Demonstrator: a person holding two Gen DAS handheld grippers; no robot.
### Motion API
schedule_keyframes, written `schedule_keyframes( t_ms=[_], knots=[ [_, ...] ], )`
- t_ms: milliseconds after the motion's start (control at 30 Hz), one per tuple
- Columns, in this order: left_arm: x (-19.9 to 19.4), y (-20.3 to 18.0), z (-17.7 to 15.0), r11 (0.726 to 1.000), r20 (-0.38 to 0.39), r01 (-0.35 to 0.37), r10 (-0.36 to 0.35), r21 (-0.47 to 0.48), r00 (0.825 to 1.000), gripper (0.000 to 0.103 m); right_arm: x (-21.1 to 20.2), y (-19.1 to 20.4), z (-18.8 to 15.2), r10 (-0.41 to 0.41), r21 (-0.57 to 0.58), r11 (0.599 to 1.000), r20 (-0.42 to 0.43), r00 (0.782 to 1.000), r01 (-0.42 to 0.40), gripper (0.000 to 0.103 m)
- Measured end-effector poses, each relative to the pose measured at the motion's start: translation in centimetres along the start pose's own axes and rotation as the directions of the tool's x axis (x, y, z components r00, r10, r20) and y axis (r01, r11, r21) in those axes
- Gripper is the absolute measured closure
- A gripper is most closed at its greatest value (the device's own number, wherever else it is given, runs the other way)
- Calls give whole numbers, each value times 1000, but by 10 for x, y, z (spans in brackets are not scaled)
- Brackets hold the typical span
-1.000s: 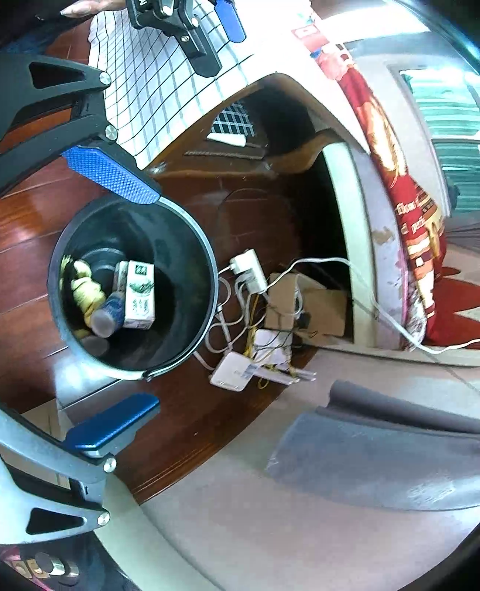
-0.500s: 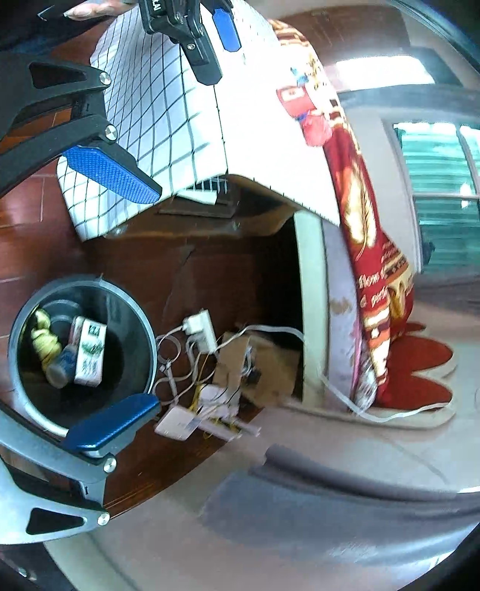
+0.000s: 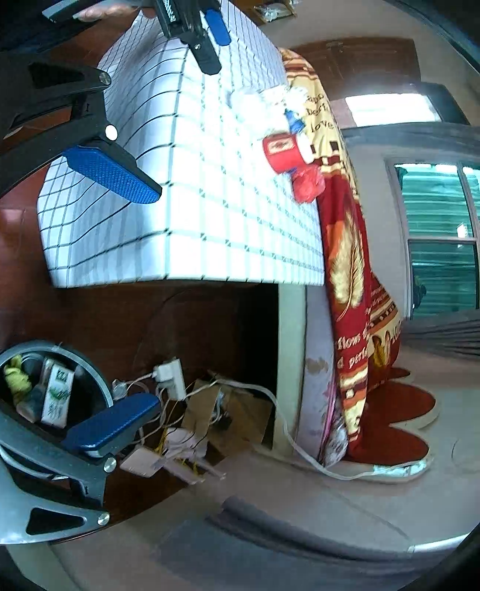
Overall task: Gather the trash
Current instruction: 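Move both tools back toward the remaining trash on the table, then grasp the clear plastic wrap with the left tool while the right tool grasps the red paper cup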
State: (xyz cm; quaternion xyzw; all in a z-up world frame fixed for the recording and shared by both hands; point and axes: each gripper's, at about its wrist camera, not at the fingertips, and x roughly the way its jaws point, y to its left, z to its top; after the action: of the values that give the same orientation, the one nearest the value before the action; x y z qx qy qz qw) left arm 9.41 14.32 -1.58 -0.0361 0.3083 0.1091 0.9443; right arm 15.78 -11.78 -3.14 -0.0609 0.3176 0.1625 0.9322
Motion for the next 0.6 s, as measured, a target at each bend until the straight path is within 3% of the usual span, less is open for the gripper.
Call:
schedule_keyframes(
  t_ms=[233, 467, 600],
  knots=[
    [38, 40, 16, 998, -13, -45, 44, -50, 999, 18, 35, 44, 34, 69, -35, 997, -4, 998, -69, 0],
    [85, 49, 31, 997, -76, -3, -2, -74, 997, 24, 71, 72, 53, 85, -86, 992, -31, 996, -88, 0],
    [99, 48, 34, 996, -99, 44, -52, -77, 994, 35, 89, 74, 63, 90, -83, 992, -51, 995, -94, 0]
  ],
)
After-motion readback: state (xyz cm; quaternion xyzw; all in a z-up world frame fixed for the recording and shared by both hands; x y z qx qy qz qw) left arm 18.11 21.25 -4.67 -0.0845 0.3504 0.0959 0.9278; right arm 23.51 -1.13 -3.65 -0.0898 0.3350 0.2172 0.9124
